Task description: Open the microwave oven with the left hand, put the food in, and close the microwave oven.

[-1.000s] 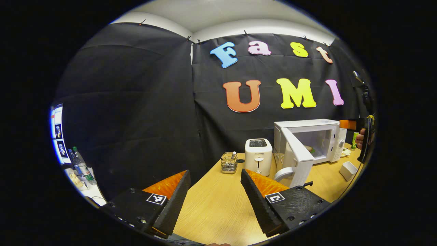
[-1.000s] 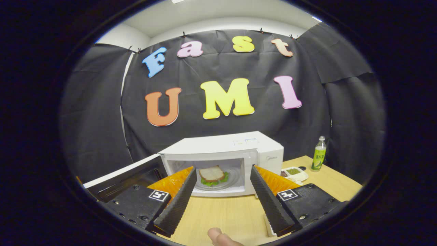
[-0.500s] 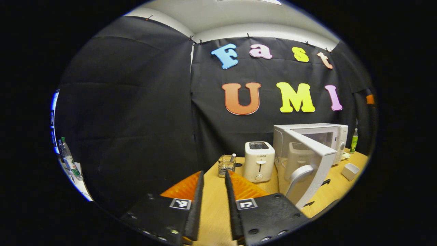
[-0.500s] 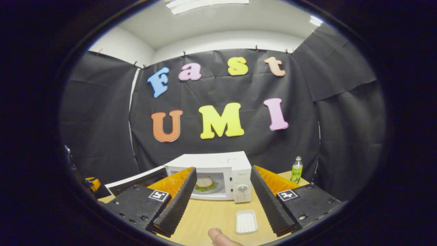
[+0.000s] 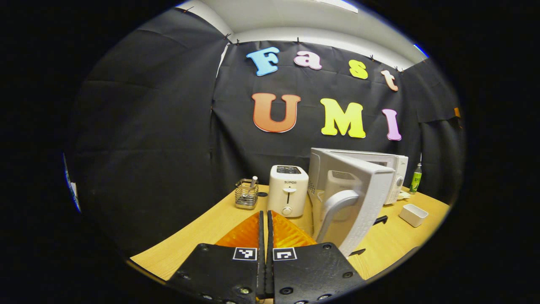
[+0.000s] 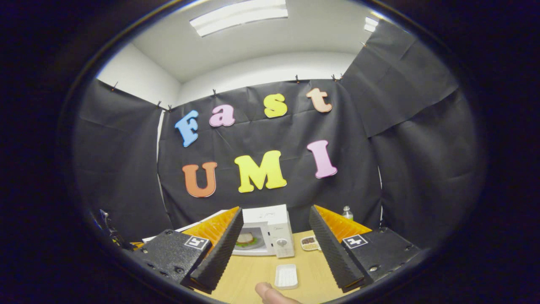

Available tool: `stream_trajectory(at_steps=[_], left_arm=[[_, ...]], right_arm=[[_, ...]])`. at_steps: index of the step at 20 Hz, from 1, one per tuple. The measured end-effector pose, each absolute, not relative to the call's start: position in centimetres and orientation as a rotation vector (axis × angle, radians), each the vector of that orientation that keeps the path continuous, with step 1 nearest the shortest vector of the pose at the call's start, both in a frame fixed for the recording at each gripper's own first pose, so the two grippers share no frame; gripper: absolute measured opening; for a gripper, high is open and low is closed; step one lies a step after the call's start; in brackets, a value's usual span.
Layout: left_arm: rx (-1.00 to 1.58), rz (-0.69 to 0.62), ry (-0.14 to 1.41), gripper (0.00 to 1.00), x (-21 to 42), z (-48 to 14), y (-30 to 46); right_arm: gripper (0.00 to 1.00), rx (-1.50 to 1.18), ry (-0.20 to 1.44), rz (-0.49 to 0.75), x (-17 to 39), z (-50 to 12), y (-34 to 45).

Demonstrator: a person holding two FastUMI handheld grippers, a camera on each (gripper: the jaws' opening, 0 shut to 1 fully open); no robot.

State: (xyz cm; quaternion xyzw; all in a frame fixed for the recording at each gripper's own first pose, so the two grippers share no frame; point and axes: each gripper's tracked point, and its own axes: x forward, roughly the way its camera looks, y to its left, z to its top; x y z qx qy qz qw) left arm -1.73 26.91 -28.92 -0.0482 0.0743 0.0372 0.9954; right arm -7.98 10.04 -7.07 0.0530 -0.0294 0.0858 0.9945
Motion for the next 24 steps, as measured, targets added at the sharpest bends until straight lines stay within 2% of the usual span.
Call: stream_trajectory(at_steps=[2, 5, 14, 18, 20, 24], left_arm=[[-0.129, -0.026, 0.173, 0.0, -1.9, -29.5, 23.8], [-0.065, -0.047, 0.196, 0.0, -1.2, -30.2, 22.3], [-0.087, -0.306, 0.175, 0.0, 1.2, -29.5, 12.4], [-0.061, -0.407, 0.151, 0.0, 2.6, -29.4, 8.3], [-0.059, -0.436, 0.153, 0.0, 3.9, -29.5, 6.7], [-0.083, -0.45, 0.15, 0.0, 6.4, -29.5, 3.5]], right_arm=[[0.99, 0.117, -0.073, 0.208, -8.6, -6.7, 10.3], [0.99, 0.118, -0.058, 0.246, -9.1, -7.2, 10.0], [1.0, 0.107, -0.112, 0.208, -9.1, -6.2, 7.7], [0.99, 0.128, -0.088, 0.303, -10.1, -6.7, 9.3], [0.99, 0.136, -0.083, 0.325, -10.4, -6.9, 9.2], [0.99, 0.13, -0.106, 0.288, -10.3, -6.7, 7.6]])
